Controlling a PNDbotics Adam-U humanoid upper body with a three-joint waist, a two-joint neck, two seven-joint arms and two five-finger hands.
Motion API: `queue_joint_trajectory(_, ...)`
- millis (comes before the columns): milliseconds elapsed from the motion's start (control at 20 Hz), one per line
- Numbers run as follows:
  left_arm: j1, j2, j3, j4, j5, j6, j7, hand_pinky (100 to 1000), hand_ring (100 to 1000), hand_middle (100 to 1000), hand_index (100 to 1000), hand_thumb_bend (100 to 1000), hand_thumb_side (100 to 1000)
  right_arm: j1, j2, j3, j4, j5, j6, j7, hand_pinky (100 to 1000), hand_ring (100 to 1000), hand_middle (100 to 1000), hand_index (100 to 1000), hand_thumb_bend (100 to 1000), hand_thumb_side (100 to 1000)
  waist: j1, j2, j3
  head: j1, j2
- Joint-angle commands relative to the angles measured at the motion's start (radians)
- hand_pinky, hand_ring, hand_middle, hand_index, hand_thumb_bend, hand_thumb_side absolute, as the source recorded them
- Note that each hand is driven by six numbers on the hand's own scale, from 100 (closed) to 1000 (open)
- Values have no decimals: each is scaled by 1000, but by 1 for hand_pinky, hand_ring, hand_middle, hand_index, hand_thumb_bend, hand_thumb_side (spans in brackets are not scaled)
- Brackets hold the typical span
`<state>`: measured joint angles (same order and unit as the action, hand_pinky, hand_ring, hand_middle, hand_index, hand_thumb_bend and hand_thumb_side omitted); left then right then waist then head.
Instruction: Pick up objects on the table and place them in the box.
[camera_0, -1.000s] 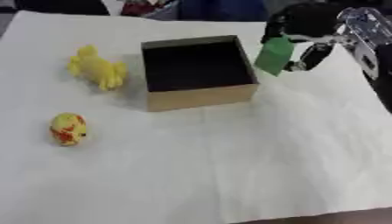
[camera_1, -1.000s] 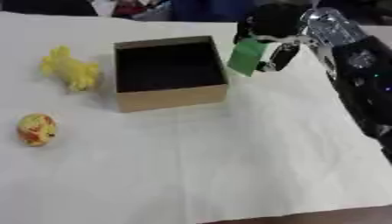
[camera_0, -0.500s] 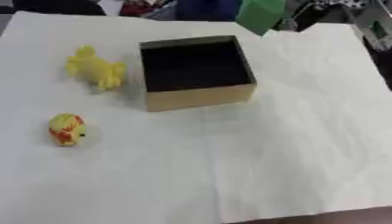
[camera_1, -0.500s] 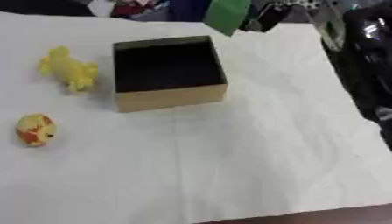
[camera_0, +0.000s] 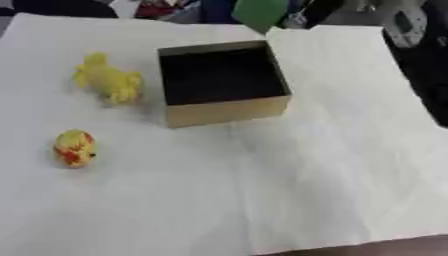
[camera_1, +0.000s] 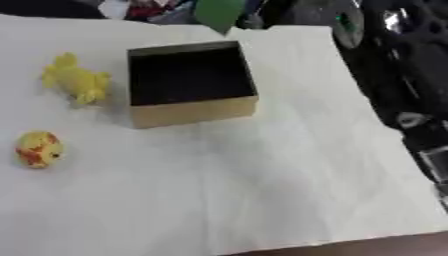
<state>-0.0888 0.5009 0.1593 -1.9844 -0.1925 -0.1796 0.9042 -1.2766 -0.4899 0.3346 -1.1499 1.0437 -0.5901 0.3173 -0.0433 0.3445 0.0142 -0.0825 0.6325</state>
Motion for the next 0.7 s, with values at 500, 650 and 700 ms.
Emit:
queue_joint_trajectory(500, -12, 20, 1, -16, 2, -7, 3, 336, 566, 576, 742, 143, 1000, -26, 42, 37, 75, 15, -33, 41, 790, 866, 686, 611, 100, 190, 9, -25, 10, -13, -1)
queue_joint_trajectory(650, -12, 20, 1, -16, 2, -7, 3, 336, 566, 576, 742, 142, 1000, -26, 50, 47, 90, 52, -37, 50, 810, 877, 740, 702, 299, 339, 9, -25, 11, -16, -2)
queue_joint_trajectory(700, -12, 20, 1, -16, 2, -7, 3, 336, 566, 576, 742, 142, 1000, -27, 52, 50, 93, 65, -42, 54, 814, 880, 748, 711, 363, 365, 9, -25, 11, -17, -2)
